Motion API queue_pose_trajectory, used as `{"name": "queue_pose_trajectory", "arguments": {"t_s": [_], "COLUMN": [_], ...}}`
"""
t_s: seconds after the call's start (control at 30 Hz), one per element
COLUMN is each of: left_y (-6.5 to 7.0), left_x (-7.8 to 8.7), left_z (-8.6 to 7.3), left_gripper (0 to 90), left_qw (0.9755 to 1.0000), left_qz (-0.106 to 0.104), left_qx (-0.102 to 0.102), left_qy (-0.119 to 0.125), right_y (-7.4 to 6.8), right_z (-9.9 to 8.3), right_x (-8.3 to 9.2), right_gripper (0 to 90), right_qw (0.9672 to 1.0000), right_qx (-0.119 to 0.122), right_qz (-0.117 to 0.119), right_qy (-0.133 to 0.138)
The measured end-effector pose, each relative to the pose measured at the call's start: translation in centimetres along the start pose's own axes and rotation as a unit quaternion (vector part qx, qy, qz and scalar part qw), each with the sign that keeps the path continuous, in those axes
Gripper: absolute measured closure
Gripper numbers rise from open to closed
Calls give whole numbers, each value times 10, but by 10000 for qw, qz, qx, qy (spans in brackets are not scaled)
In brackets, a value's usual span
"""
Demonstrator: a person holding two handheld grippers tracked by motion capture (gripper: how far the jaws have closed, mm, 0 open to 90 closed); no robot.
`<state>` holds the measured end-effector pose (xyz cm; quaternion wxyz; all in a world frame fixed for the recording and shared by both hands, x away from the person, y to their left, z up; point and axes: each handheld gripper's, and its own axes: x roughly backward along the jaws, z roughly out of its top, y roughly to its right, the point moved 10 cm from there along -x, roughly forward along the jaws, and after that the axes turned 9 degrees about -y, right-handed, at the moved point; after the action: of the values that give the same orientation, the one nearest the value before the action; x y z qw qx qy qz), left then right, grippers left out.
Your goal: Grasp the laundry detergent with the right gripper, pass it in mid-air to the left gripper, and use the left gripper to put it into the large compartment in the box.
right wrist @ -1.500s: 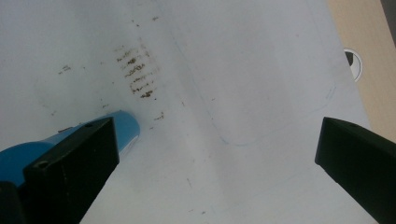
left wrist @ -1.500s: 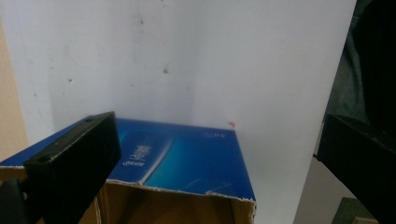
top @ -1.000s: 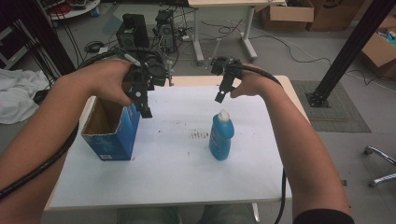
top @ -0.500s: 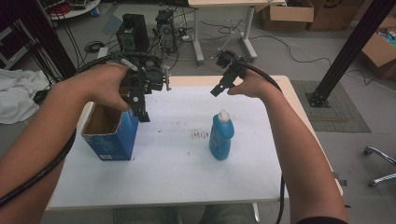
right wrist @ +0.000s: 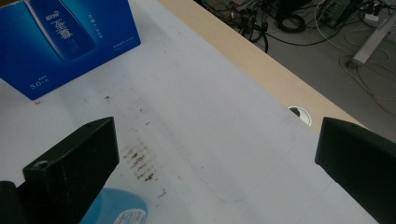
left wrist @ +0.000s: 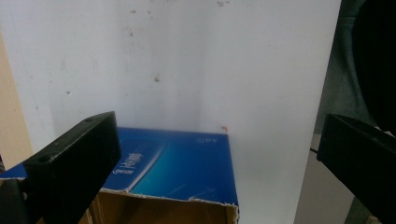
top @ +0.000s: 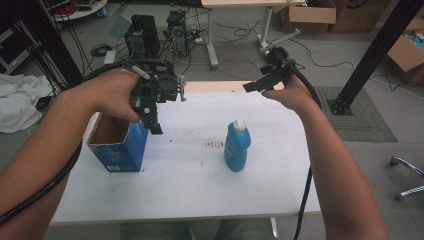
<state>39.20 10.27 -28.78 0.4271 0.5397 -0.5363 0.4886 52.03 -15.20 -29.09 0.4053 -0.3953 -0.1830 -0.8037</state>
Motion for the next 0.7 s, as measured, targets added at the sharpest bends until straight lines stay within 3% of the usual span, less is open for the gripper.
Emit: {"name": "queue_pose_trajectory", "arguments": {"t_s": [0.2,0.37,0.7], "left_y": [0,-1,-5], "left_x": [0,-2,-6], "left_z": [0,-3,-2], "left_gripper": [1,1,1], "left_qw": [10000,10000,9999], "left_qz": [37,26,32], "left_qx": [-37,-37,-135], "left_qy": [42,68,100], "right_y": [-4,-15,-39], "right_z": [-32,-62,-121], "right_x": [14,21,18], "right_gripper": [0,0,0], "right_qw": [9989,9959,9889], "right_qx": [-132,-228,-491], "right_qz": [-24,-74,-286], "right_qy": [439,875,1372]}}
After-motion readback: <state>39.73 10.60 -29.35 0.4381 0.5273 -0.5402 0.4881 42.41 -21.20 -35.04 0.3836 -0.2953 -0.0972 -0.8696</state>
